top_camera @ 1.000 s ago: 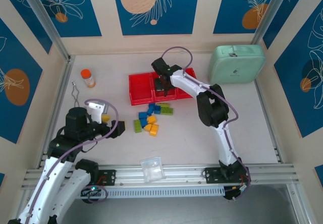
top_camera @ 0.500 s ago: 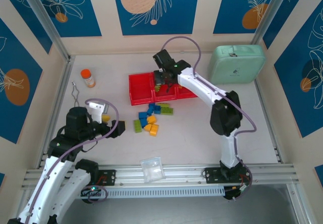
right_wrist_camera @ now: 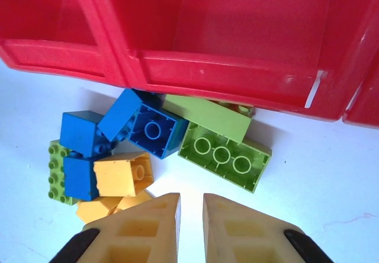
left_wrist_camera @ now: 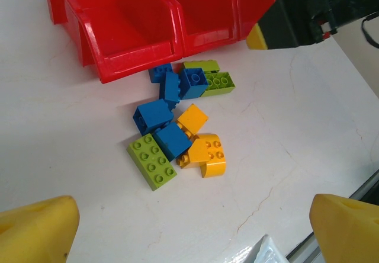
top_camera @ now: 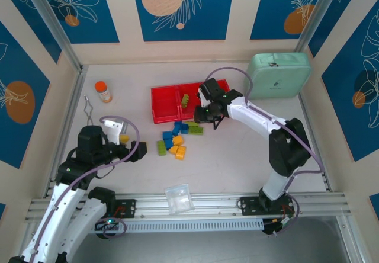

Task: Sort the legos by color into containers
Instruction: Move the container to the top-center of the table.

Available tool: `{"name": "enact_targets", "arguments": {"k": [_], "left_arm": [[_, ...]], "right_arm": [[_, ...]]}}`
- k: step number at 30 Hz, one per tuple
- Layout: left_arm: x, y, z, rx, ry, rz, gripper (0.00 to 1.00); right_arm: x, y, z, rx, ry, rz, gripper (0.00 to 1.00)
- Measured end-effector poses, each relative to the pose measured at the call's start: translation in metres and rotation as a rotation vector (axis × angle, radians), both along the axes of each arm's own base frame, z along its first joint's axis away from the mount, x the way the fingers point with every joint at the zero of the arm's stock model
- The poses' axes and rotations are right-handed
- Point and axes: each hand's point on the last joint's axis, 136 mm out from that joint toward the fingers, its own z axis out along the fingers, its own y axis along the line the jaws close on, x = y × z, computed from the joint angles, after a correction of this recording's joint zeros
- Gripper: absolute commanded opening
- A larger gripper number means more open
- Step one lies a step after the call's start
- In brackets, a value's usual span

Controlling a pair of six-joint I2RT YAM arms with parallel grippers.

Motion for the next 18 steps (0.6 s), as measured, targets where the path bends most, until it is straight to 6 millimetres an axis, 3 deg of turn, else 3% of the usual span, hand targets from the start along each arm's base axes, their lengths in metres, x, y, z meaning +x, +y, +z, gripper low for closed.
{"name": "enact_targets", "arguments": {"k": [6,12,18], "left_arm": [[0.000,0.000,0.000,0.002,0.000,0.003,0.99],[0.001,0.001,-0.001,0.005,0.002,0.006,0.99],[0.002,0.001,-0.003,0.007,0.010,0.006,0.99]], "right_arm": [[0.005,-0.001,-0.036,-0.033,0.081,-0.010,0.20],[0.028,0.020,-0.061,-0.026,0.108,0.005,0.19],[0.056,0.041,-0.052,0.008,0.060,0.021,0.19]]}}
